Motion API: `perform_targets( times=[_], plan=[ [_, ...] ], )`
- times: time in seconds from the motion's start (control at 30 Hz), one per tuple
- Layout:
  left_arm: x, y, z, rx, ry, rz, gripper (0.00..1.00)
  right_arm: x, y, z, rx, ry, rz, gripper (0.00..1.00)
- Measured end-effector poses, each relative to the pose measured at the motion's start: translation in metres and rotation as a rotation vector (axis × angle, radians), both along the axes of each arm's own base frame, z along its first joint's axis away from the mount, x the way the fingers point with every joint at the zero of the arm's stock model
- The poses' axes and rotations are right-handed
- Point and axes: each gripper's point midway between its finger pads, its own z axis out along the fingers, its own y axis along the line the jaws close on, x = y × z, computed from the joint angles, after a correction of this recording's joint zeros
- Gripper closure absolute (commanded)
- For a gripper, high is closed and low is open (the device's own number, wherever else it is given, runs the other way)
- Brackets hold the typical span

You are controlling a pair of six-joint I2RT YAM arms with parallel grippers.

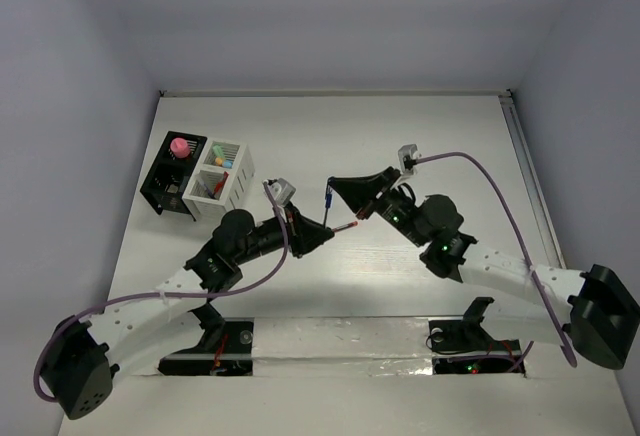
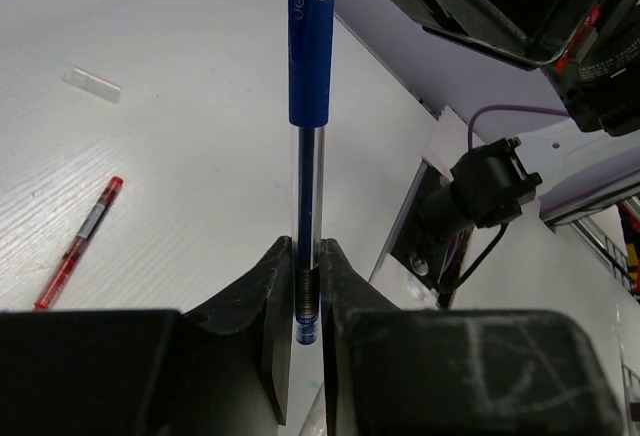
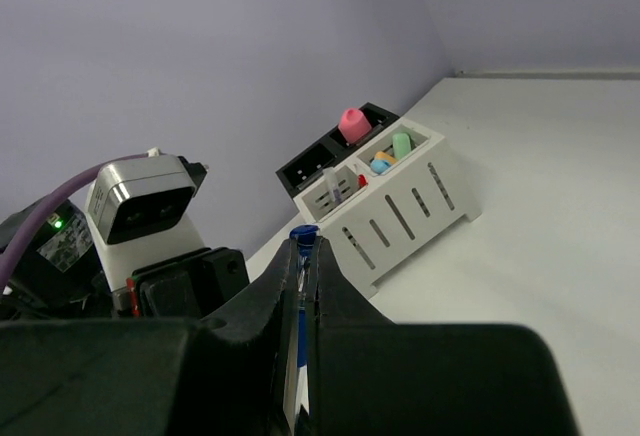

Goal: Sort the stationery into containers
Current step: Close the pen cap on the pen.

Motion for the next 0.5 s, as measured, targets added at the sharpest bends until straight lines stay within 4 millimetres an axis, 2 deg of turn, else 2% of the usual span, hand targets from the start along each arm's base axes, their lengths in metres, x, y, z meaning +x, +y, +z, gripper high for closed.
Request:
perform_targets(
  times=[0.2, 0.5],
  plan=[
    [-0.012, -0.002, -0.002, 0.031, 0.045, -0.052, 1.0, -0.01, -0.007, -0.007, 0.033, 0.021, 0.006, 1.0],
    [-0.024, -0.004, -0.002, 0.044, 0.103, -0.109, 1.0, -0.019, -0.006, -0.011, 0.069, 0.048, -0.003, 1.0]
  ],
)
